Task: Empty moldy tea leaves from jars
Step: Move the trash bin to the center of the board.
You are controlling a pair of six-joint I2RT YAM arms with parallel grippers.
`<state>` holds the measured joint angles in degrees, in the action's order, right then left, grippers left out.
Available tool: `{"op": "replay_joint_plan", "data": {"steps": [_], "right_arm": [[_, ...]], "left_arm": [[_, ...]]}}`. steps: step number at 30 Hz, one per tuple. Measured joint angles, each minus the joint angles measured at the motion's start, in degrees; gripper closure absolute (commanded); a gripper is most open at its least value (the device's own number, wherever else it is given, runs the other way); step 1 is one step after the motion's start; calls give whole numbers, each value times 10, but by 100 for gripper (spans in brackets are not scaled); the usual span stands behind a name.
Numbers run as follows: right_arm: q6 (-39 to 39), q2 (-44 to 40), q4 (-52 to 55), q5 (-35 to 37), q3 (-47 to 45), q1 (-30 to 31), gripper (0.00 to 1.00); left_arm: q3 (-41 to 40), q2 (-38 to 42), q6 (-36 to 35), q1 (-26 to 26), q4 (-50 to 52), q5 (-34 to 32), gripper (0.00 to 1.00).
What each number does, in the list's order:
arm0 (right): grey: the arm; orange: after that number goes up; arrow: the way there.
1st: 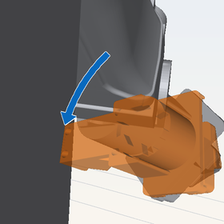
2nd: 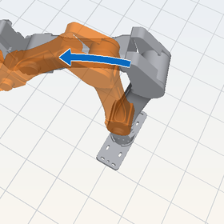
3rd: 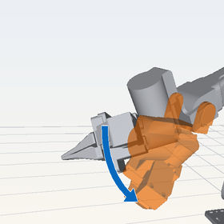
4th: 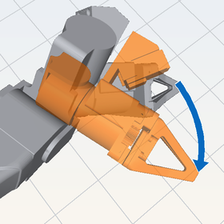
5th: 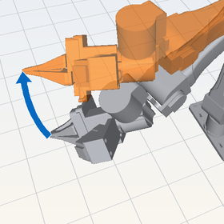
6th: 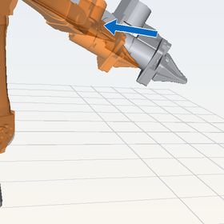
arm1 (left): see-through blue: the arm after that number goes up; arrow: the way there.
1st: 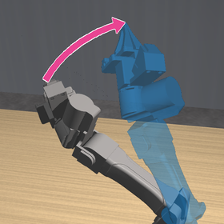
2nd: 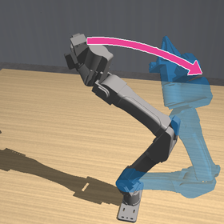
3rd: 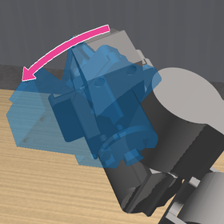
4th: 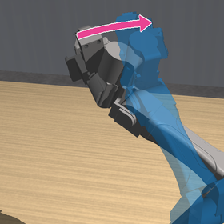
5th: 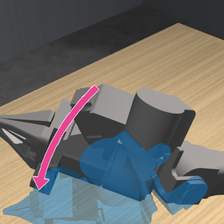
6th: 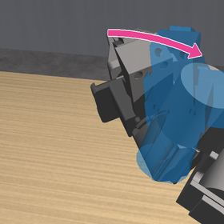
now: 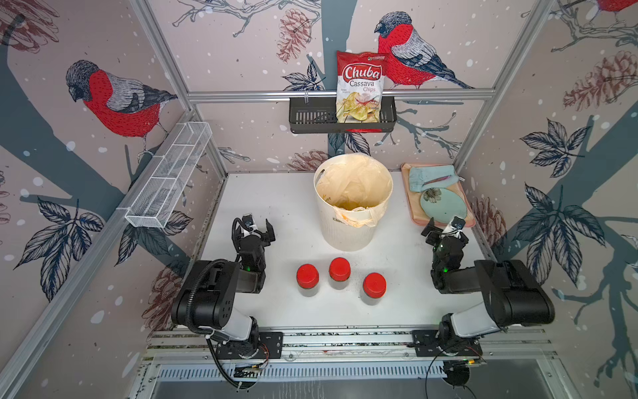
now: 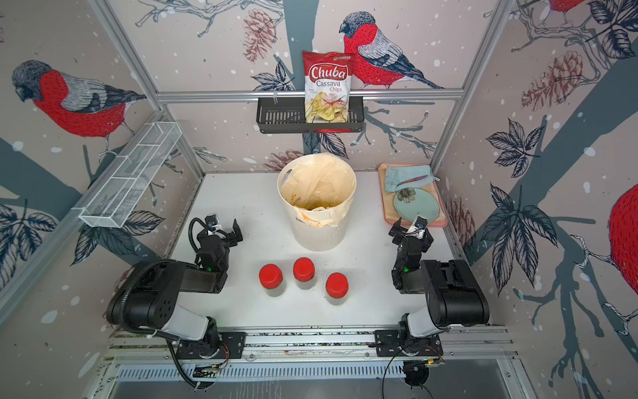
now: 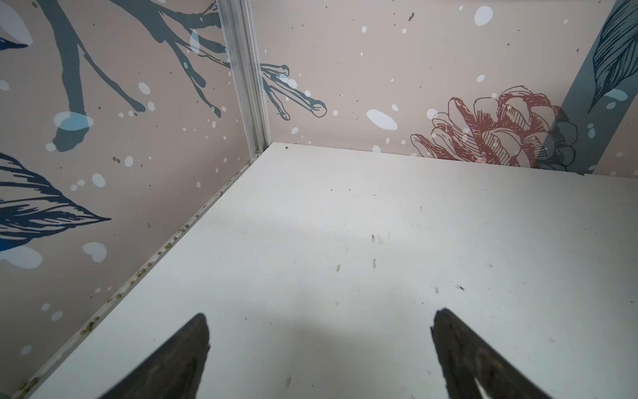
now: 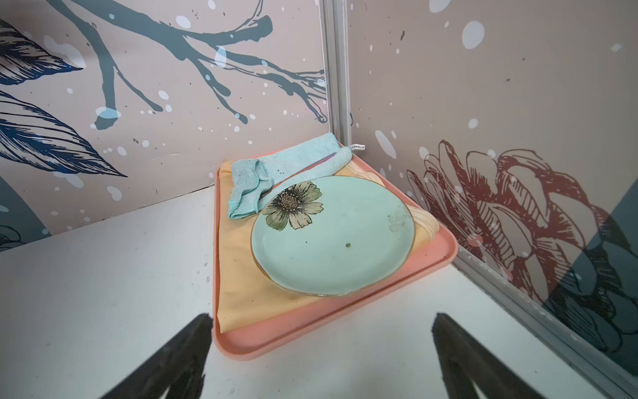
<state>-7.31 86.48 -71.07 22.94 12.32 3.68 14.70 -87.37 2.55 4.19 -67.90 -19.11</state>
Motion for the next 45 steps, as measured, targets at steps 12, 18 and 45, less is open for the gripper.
{"op": "replay_joint_plan", "data": {"steps": [12,18,45], "right_arm": [[0,0,0,-5,0,-3,1],[0,0,0,-7,0,-3,1],[-75,-120,553,-190,360,153,0]], "left_arm": [[0,0,0,-2,0,0,1],[0,0,0,-2,0,1,2],[181,309,131,-7,369,20,3]]}}
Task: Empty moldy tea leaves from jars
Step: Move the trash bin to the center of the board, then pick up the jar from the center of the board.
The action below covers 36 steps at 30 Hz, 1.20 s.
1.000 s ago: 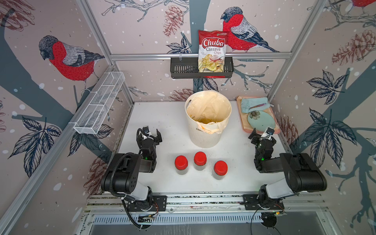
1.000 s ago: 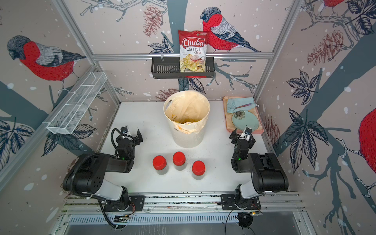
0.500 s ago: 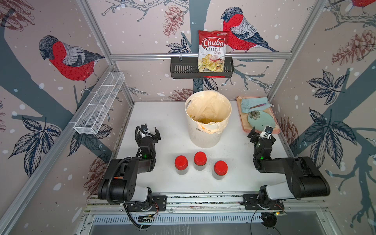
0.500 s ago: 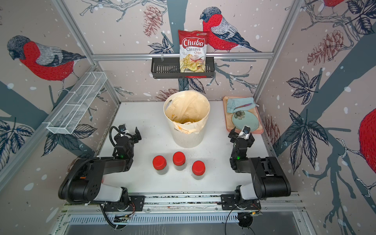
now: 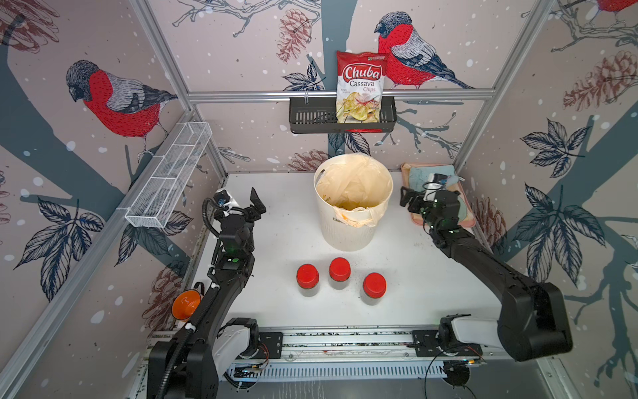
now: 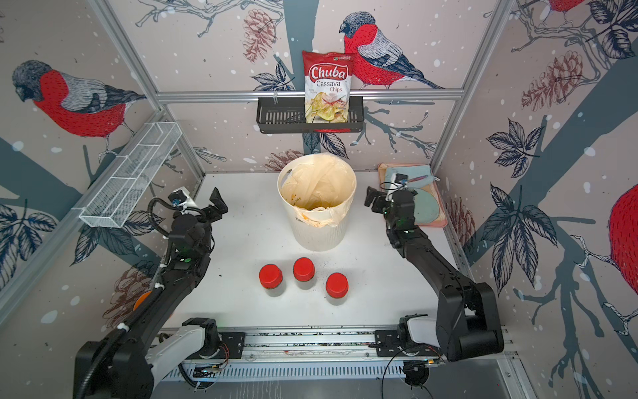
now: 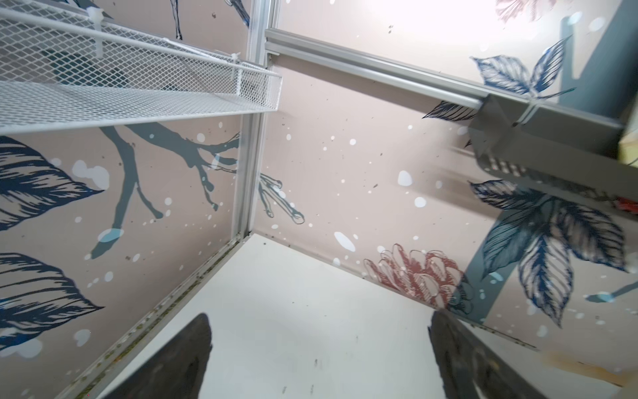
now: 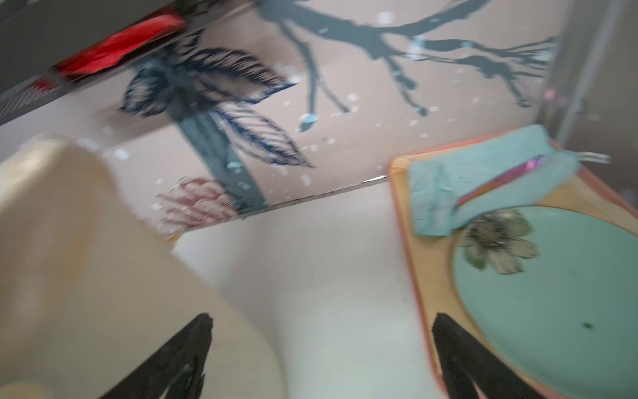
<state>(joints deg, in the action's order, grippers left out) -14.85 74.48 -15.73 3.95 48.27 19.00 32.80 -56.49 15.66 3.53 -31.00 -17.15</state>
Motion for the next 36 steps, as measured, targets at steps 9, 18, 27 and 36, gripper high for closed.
{"op": "replay_joint_plan", "data": {"steps": [9,18,27,36], "right_arm": [[15,-44,219,164,17,200,1],[-20,-111,299,140,-11,225,0],[-14,-170,324,16,-48,271,0],[-25,-162,391,-9,-40,340,0]], "left_arm": [[32,-10,42,-1,45,85,4],[32,-17,59,-3,51,128,4],[26,5,59,-3,50,174,4],[20,13,60,-3,50,203,4]]}}
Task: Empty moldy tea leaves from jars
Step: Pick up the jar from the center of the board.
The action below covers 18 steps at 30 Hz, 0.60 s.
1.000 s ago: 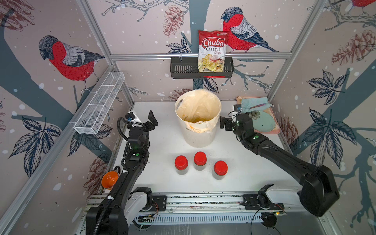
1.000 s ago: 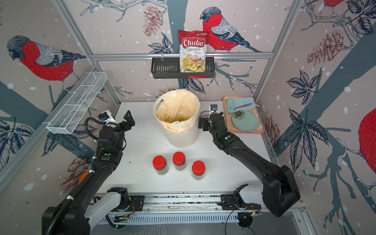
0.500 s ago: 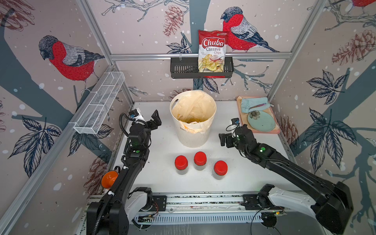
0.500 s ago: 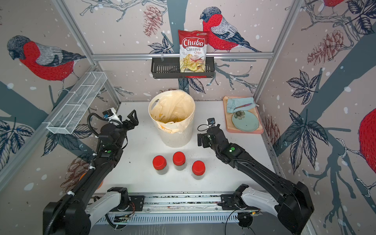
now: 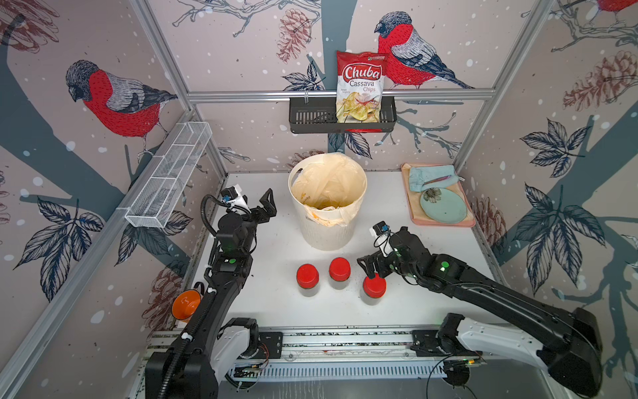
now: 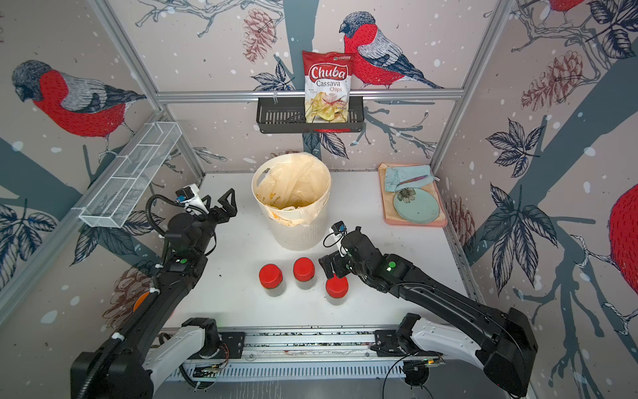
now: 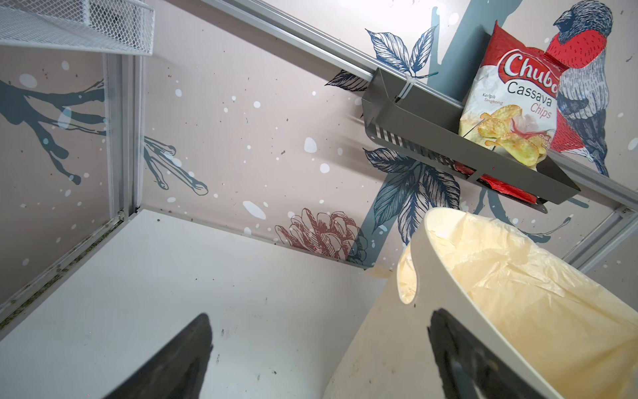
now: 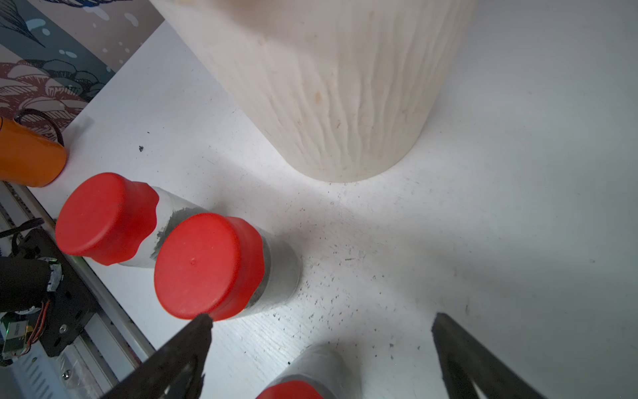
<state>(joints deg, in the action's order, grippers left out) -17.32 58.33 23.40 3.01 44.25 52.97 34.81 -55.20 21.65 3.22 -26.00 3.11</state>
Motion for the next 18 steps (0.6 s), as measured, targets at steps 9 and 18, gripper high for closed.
{"op": "replay_joint_plan", "data": {"steps": [9,18], "right_arm": [[-40,-14,66,0,10,47,0],[-98,-13,106,27,9,91,0]], "left_arm": [[-4,5,5,0,-1,14,4],[-4,9,8,0,-1,28,4]]}}
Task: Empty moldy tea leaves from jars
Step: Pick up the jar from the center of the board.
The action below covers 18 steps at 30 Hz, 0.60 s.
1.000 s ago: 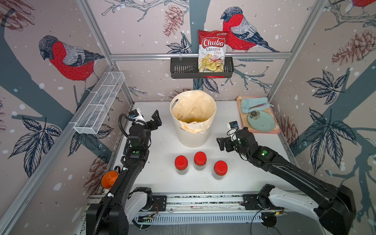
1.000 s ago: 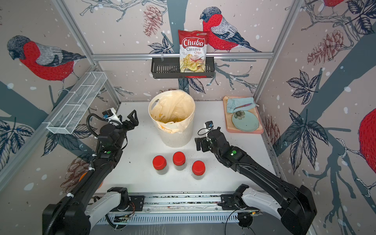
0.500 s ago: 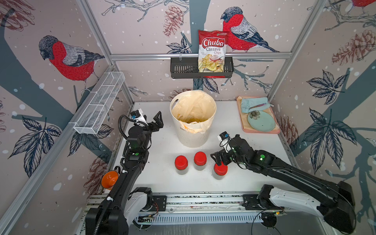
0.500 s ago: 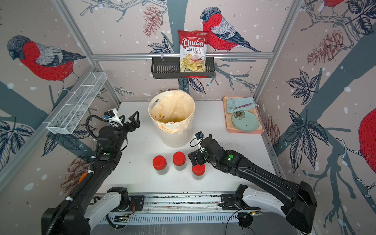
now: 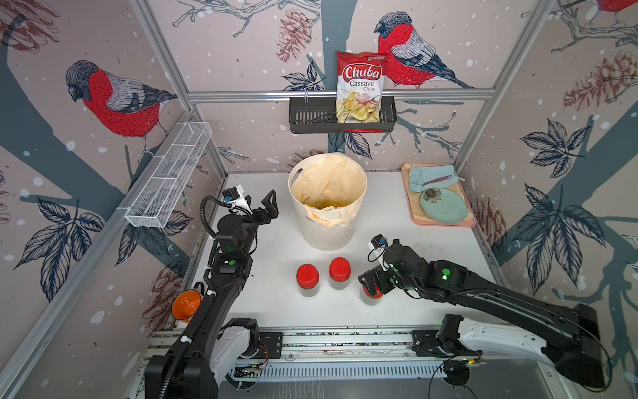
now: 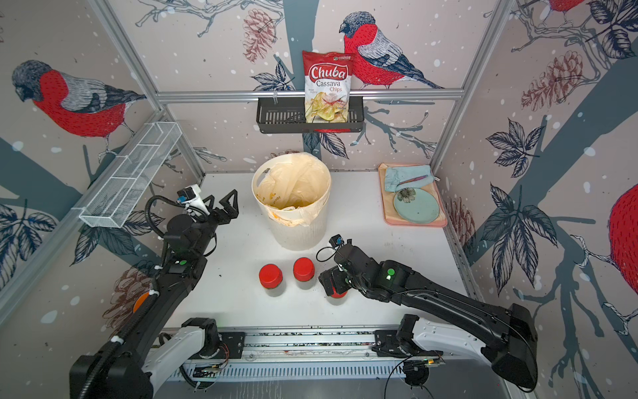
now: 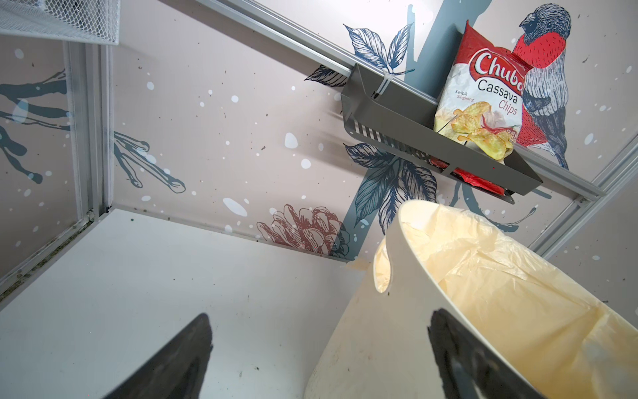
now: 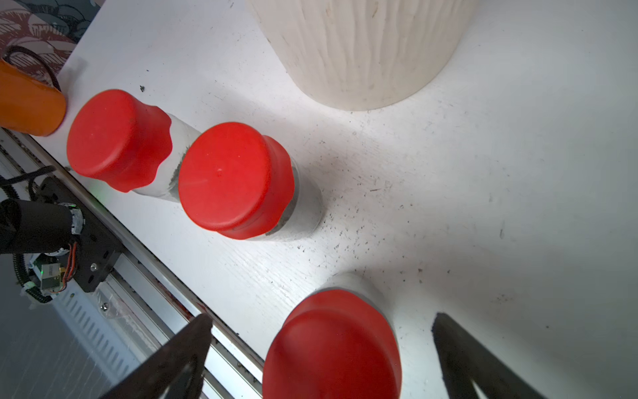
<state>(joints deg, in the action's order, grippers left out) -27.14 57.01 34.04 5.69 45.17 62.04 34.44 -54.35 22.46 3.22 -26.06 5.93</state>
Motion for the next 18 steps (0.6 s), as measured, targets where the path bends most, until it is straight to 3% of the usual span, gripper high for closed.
{"op": "replay_joint_plan", "data": {"steps": [18], "right_arm": [[-63,18,9,26,-34,24,3]], "left_arm": [[-1,7,1,0,0,3,4]]}}
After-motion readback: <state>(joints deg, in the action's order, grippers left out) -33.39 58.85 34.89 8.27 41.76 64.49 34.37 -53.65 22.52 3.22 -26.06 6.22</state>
